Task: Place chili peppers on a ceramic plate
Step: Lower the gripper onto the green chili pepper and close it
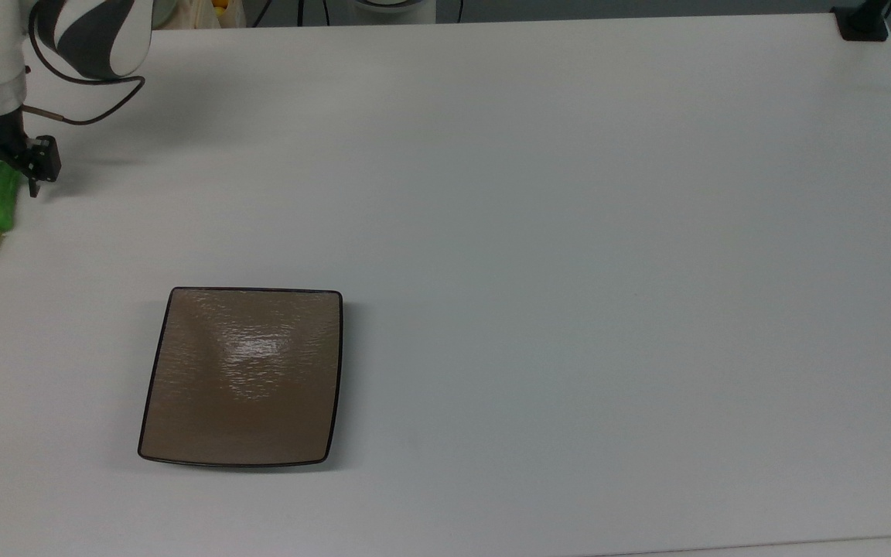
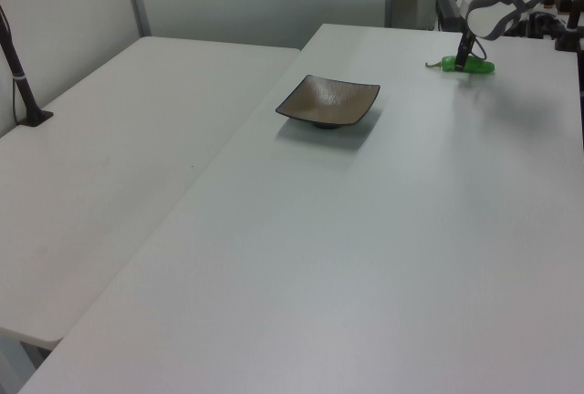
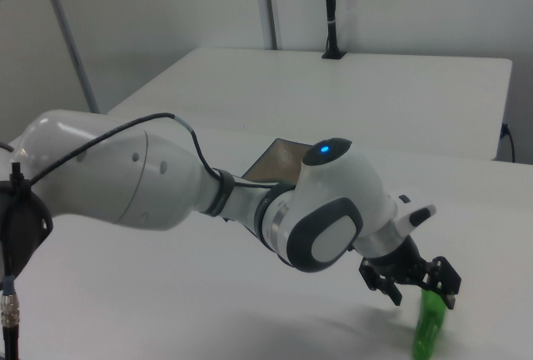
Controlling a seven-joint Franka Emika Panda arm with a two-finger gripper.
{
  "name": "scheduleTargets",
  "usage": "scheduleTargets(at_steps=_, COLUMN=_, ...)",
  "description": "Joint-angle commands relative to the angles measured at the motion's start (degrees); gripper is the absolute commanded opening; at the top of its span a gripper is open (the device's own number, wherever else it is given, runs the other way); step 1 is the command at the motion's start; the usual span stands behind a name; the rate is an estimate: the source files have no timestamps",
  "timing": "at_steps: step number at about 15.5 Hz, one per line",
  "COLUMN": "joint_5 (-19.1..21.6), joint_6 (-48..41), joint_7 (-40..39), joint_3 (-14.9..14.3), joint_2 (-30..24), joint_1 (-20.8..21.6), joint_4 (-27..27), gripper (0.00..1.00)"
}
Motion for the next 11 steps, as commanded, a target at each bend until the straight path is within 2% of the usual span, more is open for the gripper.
scheduleTargets(at_steps=1, joint_5=0.19, joint_6=2.61, joint_7=-2.05, joint_3=-0.13, joint_2=1.19, joint_1=-0.78, joint_4=0.2, gripper=1.0)
scheduleTargets(at_steps=7, joint_5=0.36, joint_6=2.78, joint_7=-2.14, joint_3=-0.13, joint_2=1.37, joint_1=-1.48, joint_4=0.12, gripper=1.0)
scheduleTargets(at_steps=8, joint_5=0.37, joint_6=2.78, joint_7=-2.05, joint_3=-0.13, joint_2=1.54, joint_1=-1.48, joint_4=0.03, gripper=0.96)
scheduleTargets(at_steps=11, joint_5=0.37, joint_6=2.69, joint_7=-2.14, joint_3=-0.13, joint_2=1.81, joint_1=-1.48, joint_4=-0.32, gripper=0.56)
